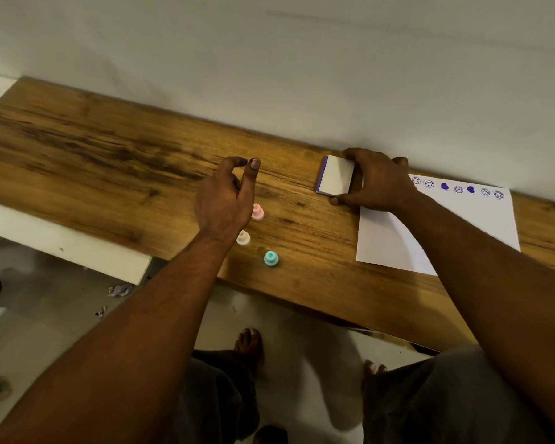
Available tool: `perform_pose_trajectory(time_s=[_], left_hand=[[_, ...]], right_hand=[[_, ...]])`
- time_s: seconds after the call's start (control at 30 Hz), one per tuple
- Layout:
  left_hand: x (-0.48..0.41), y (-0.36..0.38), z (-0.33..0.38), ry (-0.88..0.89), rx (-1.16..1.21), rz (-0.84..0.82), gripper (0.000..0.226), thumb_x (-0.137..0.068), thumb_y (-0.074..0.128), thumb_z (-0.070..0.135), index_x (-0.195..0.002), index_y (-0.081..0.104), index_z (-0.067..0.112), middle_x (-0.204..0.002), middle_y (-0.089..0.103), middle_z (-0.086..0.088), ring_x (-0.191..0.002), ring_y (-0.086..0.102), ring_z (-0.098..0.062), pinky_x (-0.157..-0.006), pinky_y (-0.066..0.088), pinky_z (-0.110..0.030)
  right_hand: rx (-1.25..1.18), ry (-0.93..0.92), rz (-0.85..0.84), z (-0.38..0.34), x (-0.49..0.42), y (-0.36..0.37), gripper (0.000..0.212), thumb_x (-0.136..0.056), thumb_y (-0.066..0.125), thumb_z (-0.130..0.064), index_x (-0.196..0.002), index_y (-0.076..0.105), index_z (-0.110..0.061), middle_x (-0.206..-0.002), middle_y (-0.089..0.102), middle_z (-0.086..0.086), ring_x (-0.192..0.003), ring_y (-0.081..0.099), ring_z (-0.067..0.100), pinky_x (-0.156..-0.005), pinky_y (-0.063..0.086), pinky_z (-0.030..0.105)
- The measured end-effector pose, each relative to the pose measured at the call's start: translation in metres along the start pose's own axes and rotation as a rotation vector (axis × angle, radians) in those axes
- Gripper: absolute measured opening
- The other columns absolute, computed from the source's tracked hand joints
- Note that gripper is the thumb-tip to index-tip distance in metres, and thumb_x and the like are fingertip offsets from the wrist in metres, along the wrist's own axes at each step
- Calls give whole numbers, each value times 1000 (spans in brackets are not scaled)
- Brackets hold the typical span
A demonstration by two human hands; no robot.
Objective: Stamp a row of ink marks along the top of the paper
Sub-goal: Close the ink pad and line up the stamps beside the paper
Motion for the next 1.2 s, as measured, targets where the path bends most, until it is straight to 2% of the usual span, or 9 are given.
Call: perform_pose_trajectory(time_s=[0.1, 0.2, 0.33, 0.47, 0.57, 0.7, 0.77, 0.97, 1.2], left_hand=[[-6, -13, -12, -22, -30, -23, 61, -100, 38, 72, -124, 69, 25, -63, 59, 11, -60, 55, 0, -56, 34, -25], [-10, -27, -25, 60, -50, -177, 56, -94, 52, 75, -121, 69, 29, -65, 62, 10, -66, 61, -2, -64, 48, -30], [-6, -38, -43, 106, -167, -509, 80, -54, 84, 80, -119, 66, 37, -76, 66, 12, -76, 64, -1, -76, 55, -31], [11, -23, -54, 22, -271, -845, 83, -42, 97, 66, -115, 65, 43, -99, 65, 18, -93, 62, -2, -78, 55, -30], [10, -13, -58, 15, -221, -793, 61, -47, 100, 55, -98, 70, 41, -92, 68, 17, -88, 64, -4, -74, 56, -30], [8, -3, -62, -24, -121, -746, 43, -57, 101, 44, -89, 73, 37, -81, 69, 12, -80, 67, -10, -71, 56, -36], [7, 3, -62, -23, -77, -733, 41, -59, 101, 41, -91, 75, 35, -78, 69, 11, -75, 66, -9, -74, 58, -39], [4, 14, -64, -52, -19, -715, 43, -57, 102, 38, -92, 78, 32, -78, 72, 4, -70, 65, -12, -71, 57, -40], [1, 27, -49, -17, -15, -714, 43, -57, 102, 39, -92, 78, 32, -72, 69, 11, -66, 62, -5, -66, 50, -28]], right_hand=[[-19, -25, 97, -17, 1, -8, 108, -64, 65, -90, -150, 40, -29, -148, 52, -2, -134, 49, 24, -105, 34, 50], [-142, -163, 212, -61, 0, -20, 81, -74, 62, -83, -136, 57, -32, -132, 63, -9, -122, 57, 15, -105, 42, 46], [-224, -400, -62, -136, 2, 0, 49, -84, 76, -51, -127, 65, -32, -120, 69, -12, -105, 62, 6, -92, 55, 36], [-82, -405, -124, -171, 2, 27, 42, -87, 76, -44, -127, 64, -35, -122, 69, -14, -111, 62, 7, -106, 45, 42], [-59, -379, -134, -178, -1, 38, 32, -90, 74, -39, -121, 68, -36, -115, 71, -13, -105, 64, 8, -105, 47, 43], [-48, -272, -32, -171, -5, 36, 32, -89, 72, -46, -118, 72, -31, -108, 72, -9, -98, 64, 11, -89, 56, 38], [-50, -174, 44, -161, -15, 27, 32, -88, 70, -48, -114, 75, -29, -103, 72, -7, -93, 64, 13, -79, 58, 33], [55, 158, 137, -104, -63, -12, 33, -83, 66, -44, -104, 78, -21, -97, 75, 3, -89, 70, 26, -76, 56, 34], [62, 179, 144, -83, -66, -9, 35, -85, 68, -43, -110, 76, -19, -101, 74, 3, -92, 69, 26, -75, 54, 33]])
Point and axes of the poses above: each hand's wrist, its own x-axis away from the middle knuckle, its own y-axis out of the palm, z = x × y, the point moved 5 cm from there along -x, towards the middle knuckle
